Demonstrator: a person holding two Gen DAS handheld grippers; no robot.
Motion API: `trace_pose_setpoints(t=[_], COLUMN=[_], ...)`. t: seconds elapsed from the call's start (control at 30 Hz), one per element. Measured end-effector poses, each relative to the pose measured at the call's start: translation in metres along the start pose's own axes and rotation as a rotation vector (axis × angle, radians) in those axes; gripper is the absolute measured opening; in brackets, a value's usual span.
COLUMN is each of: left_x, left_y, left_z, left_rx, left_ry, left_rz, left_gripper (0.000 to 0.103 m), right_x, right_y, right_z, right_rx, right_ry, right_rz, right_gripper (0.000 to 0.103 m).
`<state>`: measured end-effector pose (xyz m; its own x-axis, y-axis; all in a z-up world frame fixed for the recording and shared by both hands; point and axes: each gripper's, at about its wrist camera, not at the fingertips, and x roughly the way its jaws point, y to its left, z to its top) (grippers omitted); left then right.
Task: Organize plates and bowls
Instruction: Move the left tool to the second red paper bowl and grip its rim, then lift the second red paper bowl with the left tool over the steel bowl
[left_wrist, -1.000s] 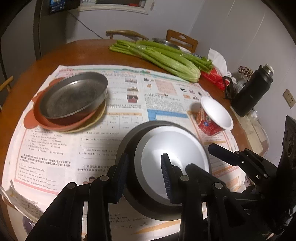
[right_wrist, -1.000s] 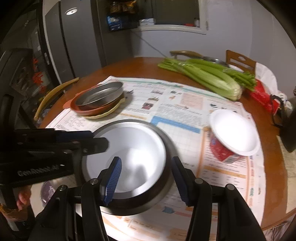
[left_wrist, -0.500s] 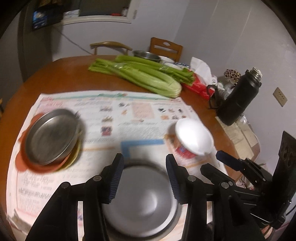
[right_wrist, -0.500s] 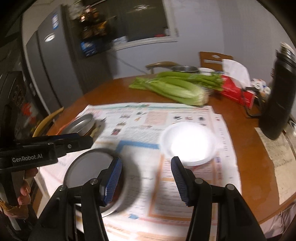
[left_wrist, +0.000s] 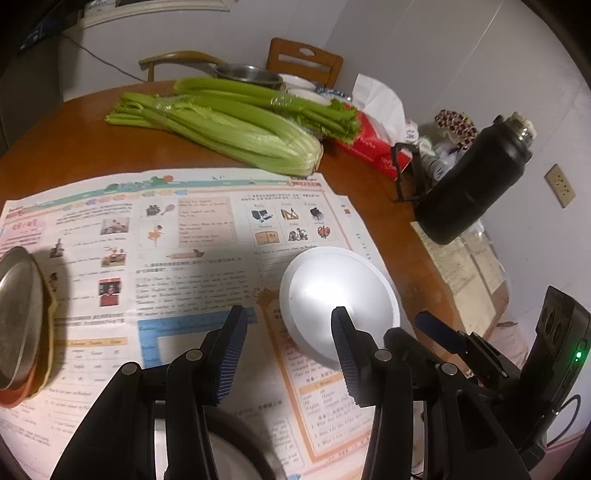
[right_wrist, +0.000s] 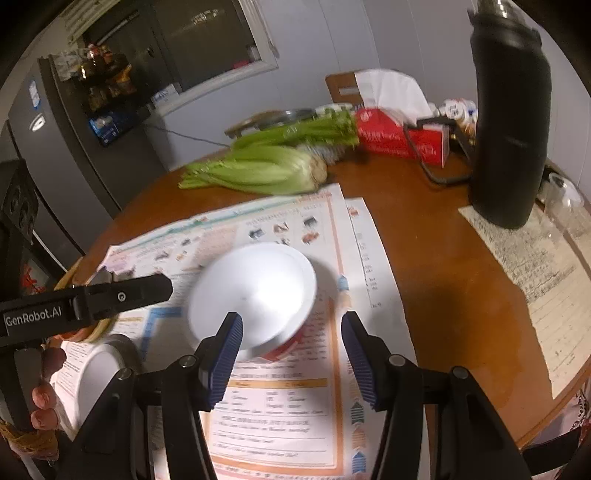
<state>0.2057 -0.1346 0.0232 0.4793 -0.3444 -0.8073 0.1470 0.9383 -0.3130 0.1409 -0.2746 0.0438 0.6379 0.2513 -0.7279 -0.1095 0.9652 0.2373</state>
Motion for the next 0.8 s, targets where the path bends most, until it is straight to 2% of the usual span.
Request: trace_pose_setpoints(t=[0.17, 0.4, 0.5, 0.8], left_x=[0.020, 0.033, 0.030, -0.018], left_y=[-0.005, -0.002, 0.004, 0.017], left_z=[0.001, 0.000, 0.000, -0.011], left_rx=[0.010, -0.008, -0.025, -0.032], left_ry=[0.033, 0.068, 0.050, -0.020], left_rz=[0.006, -0.026, -0.041, -0.048], left_gripper=[0.049, 0.048, 0.048, 0.048], right_x=[0.020, 0.034, 0.033, 0.006], right_y=[-0.004, 0.024, 0.035, 0.065], right_z=[-0.004, -0.010, -0.010, -0.006], right_rx=[0.016, -0.037, -0.060, -0.116], right_ry=[0.041, 0.069, 0.063, 0.019], right_rz=[0.045, 0.110, 0.085, 0.118], right_gripper=[0.056, 0.057, 0.058, 0.058])
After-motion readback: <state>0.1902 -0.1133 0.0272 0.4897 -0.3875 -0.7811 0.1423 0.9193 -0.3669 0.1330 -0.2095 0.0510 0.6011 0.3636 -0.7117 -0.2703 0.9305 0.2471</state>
